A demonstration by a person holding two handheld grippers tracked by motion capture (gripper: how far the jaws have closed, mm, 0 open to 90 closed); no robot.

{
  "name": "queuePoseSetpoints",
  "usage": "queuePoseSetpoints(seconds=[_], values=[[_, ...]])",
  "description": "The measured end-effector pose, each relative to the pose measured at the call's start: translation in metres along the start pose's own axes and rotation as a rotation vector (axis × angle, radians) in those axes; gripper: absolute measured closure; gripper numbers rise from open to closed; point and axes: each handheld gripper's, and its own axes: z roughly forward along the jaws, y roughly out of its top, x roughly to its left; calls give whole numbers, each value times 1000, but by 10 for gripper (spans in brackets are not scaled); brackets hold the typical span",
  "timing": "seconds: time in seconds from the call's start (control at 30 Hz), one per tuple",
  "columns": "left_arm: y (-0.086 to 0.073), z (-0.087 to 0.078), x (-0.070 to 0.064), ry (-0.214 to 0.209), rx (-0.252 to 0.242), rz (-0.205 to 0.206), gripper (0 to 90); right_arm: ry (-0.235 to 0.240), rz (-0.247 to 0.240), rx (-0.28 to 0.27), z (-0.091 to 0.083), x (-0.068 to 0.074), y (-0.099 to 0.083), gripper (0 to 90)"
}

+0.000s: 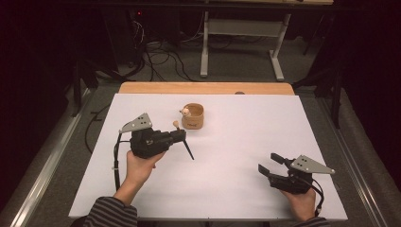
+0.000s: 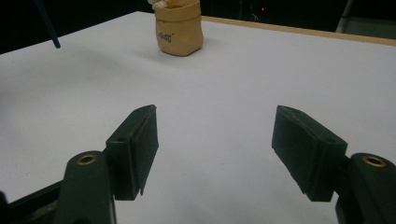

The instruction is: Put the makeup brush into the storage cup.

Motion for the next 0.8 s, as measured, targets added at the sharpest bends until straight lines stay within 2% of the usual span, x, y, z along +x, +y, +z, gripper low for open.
queuePoseSetpoints(seconds=[0.27, 0.53, 0.8], values=[[14, -4, 10, 40, -5, 9, 836, 7, -10, 7, 2, 3, -1, 330], [23, -5, 21, 65, -20, -11, 835, 4, -1, 4, 2, 3, -1, 320], [32, -2, 26, 82, -16, 3, 835, 7, 11, 1, 1, 2, -1, 312]])
